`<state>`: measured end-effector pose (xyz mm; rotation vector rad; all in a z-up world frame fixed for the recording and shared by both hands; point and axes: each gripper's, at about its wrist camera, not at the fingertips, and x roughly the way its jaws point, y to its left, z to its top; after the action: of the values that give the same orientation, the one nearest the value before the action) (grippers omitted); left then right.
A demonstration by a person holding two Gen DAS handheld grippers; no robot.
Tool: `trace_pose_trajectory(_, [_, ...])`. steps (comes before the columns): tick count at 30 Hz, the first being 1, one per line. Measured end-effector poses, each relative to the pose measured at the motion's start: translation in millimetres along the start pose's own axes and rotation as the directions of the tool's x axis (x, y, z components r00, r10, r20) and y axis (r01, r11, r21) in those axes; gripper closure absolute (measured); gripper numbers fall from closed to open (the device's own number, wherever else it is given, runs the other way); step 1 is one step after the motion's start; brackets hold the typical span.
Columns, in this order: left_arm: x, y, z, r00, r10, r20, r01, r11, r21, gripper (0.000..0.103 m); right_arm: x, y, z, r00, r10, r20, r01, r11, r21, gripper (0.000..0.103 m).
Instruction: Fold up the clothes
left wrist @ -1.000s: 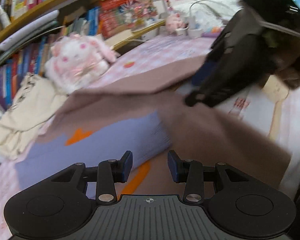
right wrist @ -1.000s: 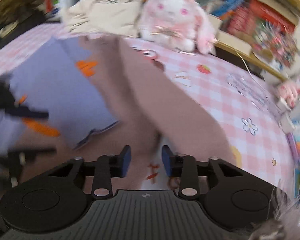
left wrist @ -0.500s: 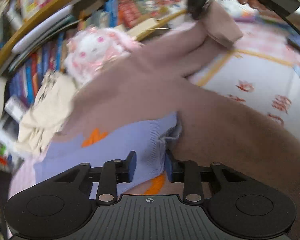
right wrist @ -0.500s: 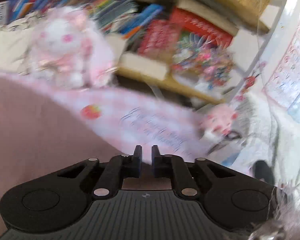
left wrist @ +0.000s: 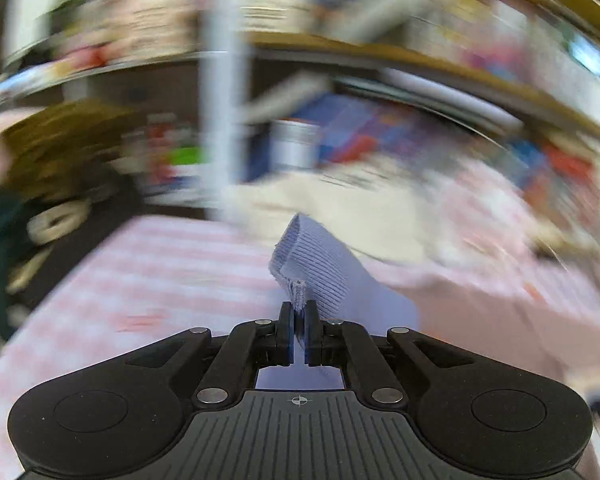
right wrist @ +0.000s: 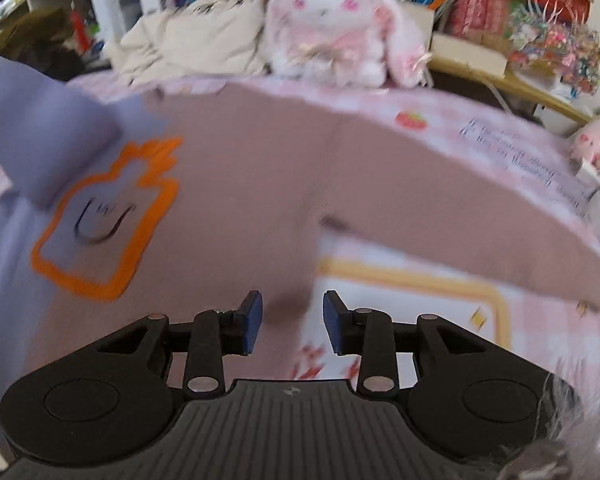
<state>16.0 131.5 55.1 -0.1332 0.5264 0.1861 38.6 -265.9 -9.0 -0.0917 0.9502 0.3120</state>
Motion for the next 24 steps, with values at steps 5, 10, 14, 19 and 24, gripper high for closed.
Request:
trace_pose_trajectory(5, [-2, 98, 12, 0.963, 0.268, 0.013, -0.266, 0.961, -0.071, 0.098, -4, 11, -16, 0.999, 0.0, -0.033, 0.001, 0.999, 0.036, 0.067])
trace_pose_trajectory(10, [-21, 153, 9, 0.889, 0.456, 0.026, -0.452, 0.886, -0.106, 0.054, -5, 16, -22, 0.998, -0.024, -0.051, 0.027, 0.998, 0.051, 0.066])
trace_pose_trajectory(14, [-22, 121, -21, 0.978, 0.189, -0.082, -0.198, 0.974, -0.112, 0.049, -6, 20, -26, 0.998, -0.044, -0.055, 0.048, 0.996, 0.074, 0.066])
trace_pose_trajectory(19, [-11, 67, -63, 0.966, -0.097, -0.24, 0.073, 0.992, -0.106, 0.049, -11, 21, -33, 0.995, -0.077, -0.058, 0.084, 0.988, 0.132, 0.066])
trace_pose_trajectory(24, [8, 44, -80, 0.932, -0.133, -0.337, 0.108, 0.99, -0.092, 0.051, -17, 27, -42, 0.994, -0.089, -0.063, 0.098, 0.981, 0.165, 0.066])
